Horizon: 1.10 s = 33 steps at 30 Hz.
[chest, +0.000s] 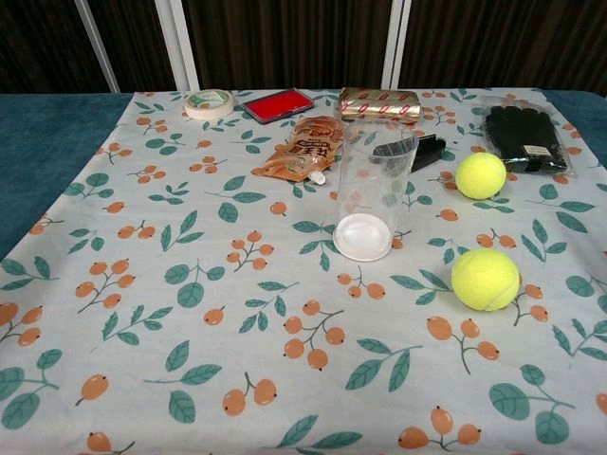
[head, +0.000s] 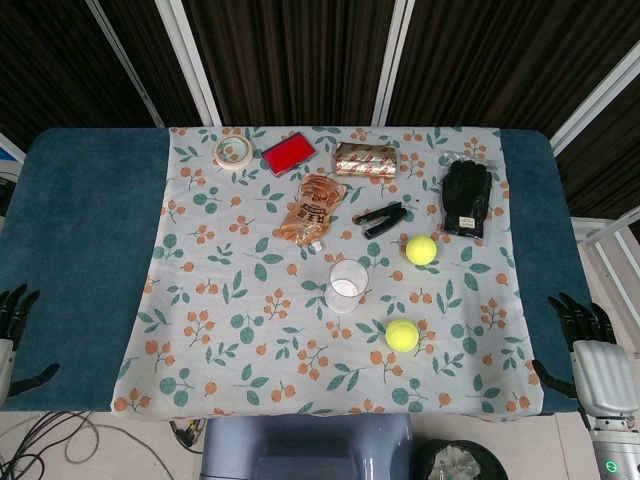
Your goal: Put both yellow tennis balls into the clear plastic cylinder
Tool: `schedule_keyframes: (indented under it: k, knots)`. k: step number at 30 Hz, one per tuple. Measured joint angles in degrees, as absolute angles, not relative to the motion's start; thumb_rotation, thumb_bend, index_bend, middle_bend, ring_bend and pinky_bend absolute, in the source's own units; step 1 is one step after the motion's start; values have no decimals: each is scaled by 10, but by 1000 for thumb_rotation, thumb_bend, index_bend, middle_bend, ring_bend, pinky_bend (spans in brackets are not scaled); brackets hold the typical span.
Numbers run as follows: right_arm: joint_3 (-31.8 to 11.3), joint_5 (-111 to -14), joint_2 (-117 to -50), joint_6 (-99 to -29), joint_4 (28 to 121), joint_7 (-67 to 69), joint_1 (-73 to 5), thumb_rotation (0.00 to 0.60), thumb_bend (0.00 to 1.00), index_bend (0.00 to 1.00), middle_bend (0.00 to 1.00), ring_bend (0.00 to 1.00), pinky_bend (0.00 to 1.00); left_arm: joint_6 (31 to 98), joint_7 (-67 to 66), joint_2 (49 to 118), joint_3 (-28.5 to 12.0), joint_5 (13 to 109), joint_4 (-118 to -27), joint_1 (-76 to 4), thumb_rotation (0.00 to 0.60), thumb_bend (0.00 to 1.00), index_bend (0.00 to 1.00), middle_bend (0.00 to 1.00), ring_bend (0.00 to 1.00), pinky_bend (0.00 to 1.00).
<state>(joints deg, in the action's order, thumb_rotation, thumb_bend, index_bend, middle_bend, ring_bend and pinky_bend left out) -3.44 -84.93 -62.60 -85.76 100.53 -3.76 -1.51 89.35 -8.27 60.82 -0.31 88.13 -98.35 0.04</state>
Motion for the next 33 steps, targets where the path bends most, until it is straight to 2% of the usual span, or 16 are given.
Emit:
schedule_keyframes:
  k: [15, 20, 33]
  knots:
    - [-31, -852, -617, -853, 1015, -19, -15, 600, 316, 96, 77, 114, 0, 900, -78, 605, -3, 884, -985, 4, 600, 41, 54, 0, 0, 137]
    - [-23, -857, -611, -840, 1019, -6, -18, 600, 277, 89, 77, 105, 0, 903, -74, 603, -4, 884, -986, 5, 600, 41, 54, 0, 0, 137]
    - [-4, -878, -594, -763, 1055, 27, -53, 600, 237, 85, 68, 89, 0, 900, -71, 602, -5, 880, -986, 4, 600, 41, 54, 0, 0, 137]
